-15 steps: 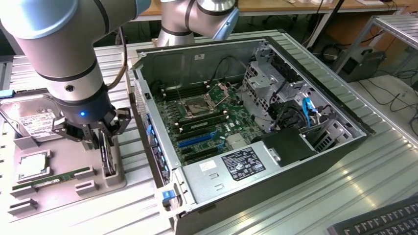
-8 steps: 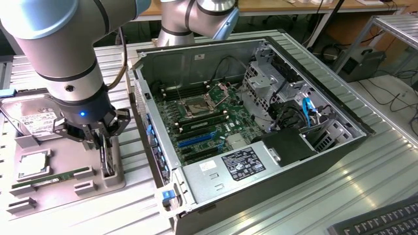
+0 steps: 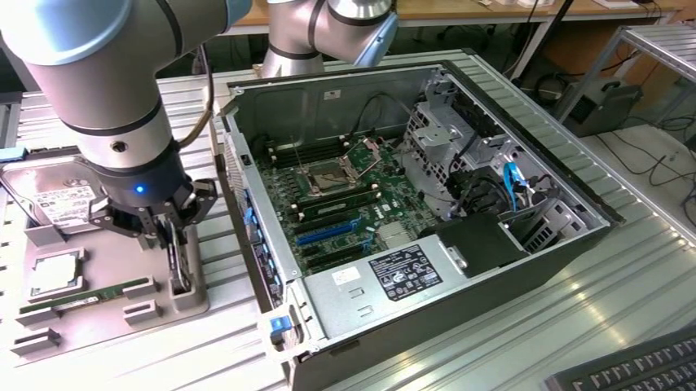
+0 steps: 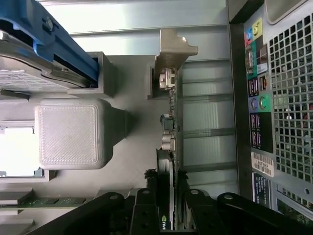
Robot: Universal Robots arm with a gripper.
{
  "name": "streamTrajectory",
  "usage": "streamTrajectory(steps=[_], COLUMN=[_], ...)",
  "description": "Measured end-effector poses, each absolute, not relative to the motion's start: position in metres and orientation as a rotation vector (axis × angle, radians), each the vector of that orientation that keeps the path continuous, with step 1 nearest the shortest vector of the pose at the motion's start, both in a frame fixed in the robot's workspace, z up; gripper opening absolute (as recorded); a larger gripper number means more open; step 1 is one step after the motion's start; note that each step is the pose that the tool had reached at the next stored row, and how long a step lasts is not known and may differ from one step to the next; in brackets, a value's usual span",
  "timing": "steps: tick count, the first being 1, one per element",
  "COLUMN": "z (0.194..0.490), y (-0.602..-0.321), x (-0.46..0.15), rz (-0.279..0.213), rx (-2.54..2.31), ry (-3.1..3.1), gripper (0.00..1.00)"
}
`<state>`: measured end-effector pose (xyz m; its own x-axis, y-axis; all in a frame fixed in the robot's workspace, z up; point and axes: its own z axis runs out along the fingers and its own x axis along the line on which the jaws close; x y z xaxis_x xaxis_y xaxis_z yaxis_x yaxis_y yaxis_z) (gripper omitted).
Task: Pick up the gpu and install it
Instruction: 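Pick up the gpu and move the gpu toward the slot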
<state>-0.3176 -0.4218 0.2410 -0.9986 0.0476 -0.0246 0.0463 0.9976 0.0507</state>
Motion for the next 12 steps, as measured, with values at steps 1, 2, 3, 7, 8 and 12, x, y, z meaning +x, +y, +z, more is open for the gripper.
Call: streamTrajectory(steps=[1, 2, 3, 7, 8, 12], z=[0.241, 0.241, 0.241, 0.242, 0.243, 0.251], y=[-0.422, -0.422, -0.422, -0.422, -0.422, -0.422], x=[-0.318, -0.318, -0.318, -0.317, -0.317, -0.317], rz=[0.078, 0.079, 0.079, 0.081, 0.082, 0.088], rx=[0.053, 0.035, 0.019, -0.001, -0.001, -0.001], ry=[3.115, 3.115, 3.116, 3.116, 3.117, 3.117], gripper=[0.26, 0.26, 0.26, 0.26, 0.26, 0.26])
